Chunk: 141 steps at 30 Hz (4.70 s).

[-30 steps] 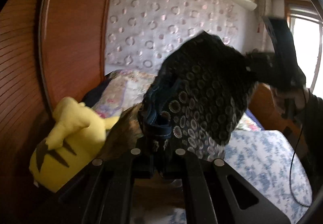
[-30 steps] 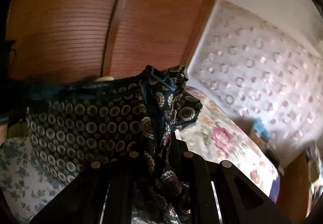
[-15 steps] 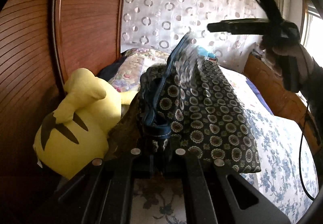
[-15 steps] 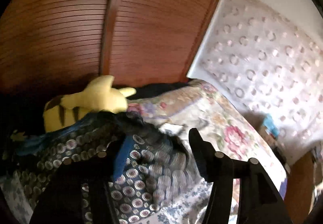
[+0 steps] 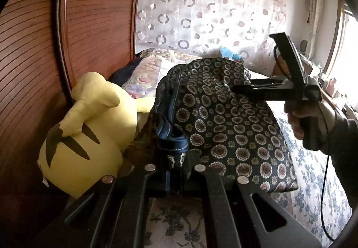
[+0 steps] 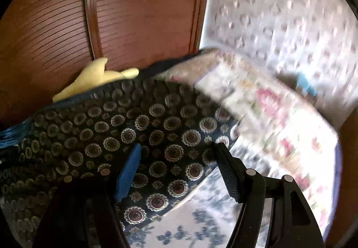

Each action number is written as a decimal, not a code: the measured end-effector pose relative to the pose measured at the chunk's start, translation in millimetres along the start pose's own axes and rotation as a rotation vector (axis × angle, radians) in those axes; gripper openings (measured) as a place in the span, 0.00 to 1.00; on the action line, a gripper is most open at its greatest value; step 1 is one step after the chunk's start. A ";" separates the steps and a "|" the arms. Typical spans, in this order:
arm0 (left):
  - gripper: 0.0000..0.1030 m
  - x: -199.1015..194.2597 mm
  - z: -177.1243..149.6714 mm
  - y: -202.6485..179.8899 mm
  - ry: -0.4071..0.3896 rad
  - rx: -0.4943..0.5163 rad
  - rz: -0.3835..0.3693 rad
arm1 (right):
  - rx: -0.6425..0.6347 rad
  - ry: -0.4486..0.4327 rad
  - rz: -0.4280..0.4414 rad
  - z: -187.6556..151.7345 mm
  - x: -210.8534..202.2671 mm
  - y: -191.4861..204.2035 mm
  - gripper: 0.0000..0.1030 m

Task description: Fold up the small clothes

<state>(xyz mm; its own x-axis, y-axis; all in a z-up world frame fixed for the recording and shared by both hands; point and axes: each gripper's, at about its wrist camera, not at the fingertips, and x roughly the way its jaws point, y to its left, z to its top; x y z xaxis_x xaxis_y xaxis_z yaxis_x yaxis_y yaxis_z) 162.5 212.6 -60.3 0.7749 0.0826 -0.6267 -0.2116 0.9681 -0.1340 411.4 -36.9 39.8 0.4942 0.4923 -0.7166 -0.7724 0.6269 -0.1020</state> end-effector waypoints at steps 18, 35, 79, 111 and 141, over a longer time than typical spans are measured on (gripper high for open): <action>0.87 -30.6 -3.2 -11.6 -0.069 0.064 0.088 | 0.140 -0.092 0.021 -40.9 -37.7 11.2 0.76; 0.87 -69.9 -30.2 -41.1 -0.112 0.093 0.100 | 0.142 -0.159 -0.041 -113.4 -139.1 56.7 0.76; 0.87 -186.0 -34.4 -195.5 -0.285 0.270 -0.157 | 0.411 -0.461 -0.458 -284.3 -341.0 143.4 0.84; 0.87 -191.3 -34.5 -191.3 -0.294 0.258 -0.147 | 0.420 -0.478 -0.478 -296.5 -330.3 134.1 0.84; 0.87 -190.8 -35.3 -190.5 -0.296 0.257 -0.145 | 0.416 -0.479 -0.473 -299.0 -333.1 132.9 0.84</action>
<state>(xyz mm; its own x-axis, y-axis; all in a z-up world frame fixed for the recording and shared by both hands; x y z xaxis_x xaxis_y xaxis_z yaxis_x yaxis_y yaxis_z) 34.0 4.0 57.8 0.9314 -0.0312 -0.3628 0.0393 0.9991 0.0151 24.8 -298.2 58.6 0.9239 0.2641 -0.2768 -0.2713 0.9624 0.0124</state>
